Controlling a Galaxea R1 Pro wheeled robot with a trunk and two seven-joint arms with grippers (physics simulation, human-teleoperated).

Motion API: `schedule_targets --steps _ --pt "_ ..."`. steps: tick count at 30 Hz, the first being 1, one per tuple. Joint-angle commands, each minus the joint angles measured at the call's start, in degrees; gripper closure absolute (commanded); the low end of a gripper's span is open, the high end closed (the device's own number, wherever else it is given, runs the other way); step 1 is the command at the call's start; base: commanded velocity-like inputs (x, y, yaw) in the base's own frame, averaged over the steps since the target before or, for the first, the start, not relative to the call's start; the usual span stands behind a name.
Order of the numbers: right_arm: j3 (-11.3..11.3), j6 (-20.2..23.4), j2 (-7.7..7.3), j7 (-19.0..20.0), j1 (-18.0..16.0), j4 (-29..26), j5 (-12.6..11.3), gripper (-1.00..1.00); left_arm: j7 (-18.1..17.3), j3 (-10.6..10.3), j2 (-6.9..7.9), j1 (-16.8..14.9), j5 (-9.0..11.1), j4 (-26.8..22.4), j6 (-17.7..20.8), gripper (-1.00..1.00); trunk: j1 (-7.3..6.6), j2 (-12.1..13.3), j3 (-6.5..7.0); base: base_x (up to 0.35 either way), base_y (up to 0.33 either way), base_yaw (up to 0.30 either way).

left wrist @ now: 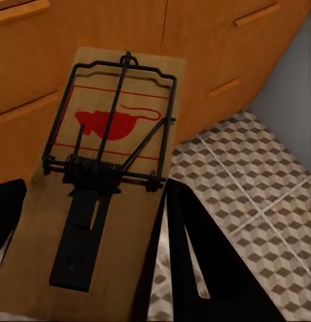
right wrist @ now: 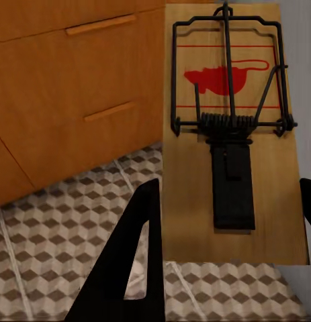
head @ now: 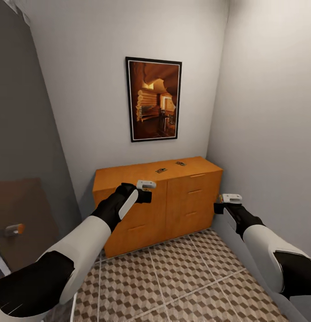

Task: Take the four mousetraps from the cabinet in the bathroom and place them on the bathroom floor. Make sure all four end up on the same floor surface, and ensure that at least two of them are either under or directly next to the same bathroom sink.

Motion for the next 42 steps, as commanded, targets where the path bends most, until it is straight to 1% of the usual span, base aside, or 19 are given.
schedule_targets --steps 1,7,14,18,27,32,39,40,41,42 --pt "-0.35 0.33 0.05 0.05 -0.03 0.04 0.44 1.0 0.46 -0.15 0.0 -0.05 0.41 0.1 0.16 1.0 -0.03 -0.06 -0.07 -0.346 0.0 0.0" --pt "-0.37 0.3 0.03 -0.08 -0.03 0.54 0.19 1.0 0.42 -0.18 0.0 -0.05 0.48 2.17 -1.01 1.0 -0.03 -0.06 -0.07 -0.346 0.0 0.0" --pt "-0.39 0.29 -0.06 -0.32 0.13 2.31 0.12 1.0 0.34 -0.21 0.0 -0.06 0.52 9.55 -8.19 1.0 -0.03 -0.06 -0.07 -0.347 0.0 0.0" --pt "-0.43 0.29 -0.21 -0.18 0.18 2.82 0.16 1.0 0.31 -0.29 0.0 -0.05 0.48 12.09 -11.12 1.0 -0.03 -0.06 -0.07 -0.348 0.0 0.0" --pt "-0.67 -0.05 -0.58 0.14 1.59 2.74 0.27 1.0 0.24 -0.36 0.0 -0.05 0.33 17.11 -17.27 1.0 -0.03 -0.06 -0.07 -0.348 0.0 0.0" --pt "-0.7 -0.14 -0.67 0.18 1.71 2.74 0.28 1.0 0.26 -0.36 0.0 -0.05 0.5 19.59 -18.81 1.0 -0.03 -0.06 -0.07 -0.349 0.0 0.0" --pt "-0.71 -0.18 -0.32 -0.14 1.86 3.02 0.13 1.0 0.38 -0.43 0.0 -0.04 0.37 20.88 -19.05 1.0 -0.03 -0.06 -0.07 -0.348 0.0 0.0" --pt "-0.71 -1.05 -0.21 -0.24 2.31 3.06 0.05 1.0 0.36 -0.42 0.0 -0.04 0.37 21.74 -19.92 1.0 -0.03 -0.06 -0.07 -0.348 0.0 0.0" --pt "-0.71 -3.46 0.0 -0.25 3.34 3.11 -0.1 1.0 0.34 -0.43 0.0 -0.04 0.4 23.6 -22.16 1.0 -0.03 -0.06 -0.07 -0.348 0.0 0.0" --pt "-0.71 -3.88 0.01 -0.15 3.52 3.62 -0.13 1.0 0.32 -0.42 0.0 -0.04 0.4 24.22 -22.57 1.0 -0.03 -0.06 -0.07 -0.349 0.0 0.0"
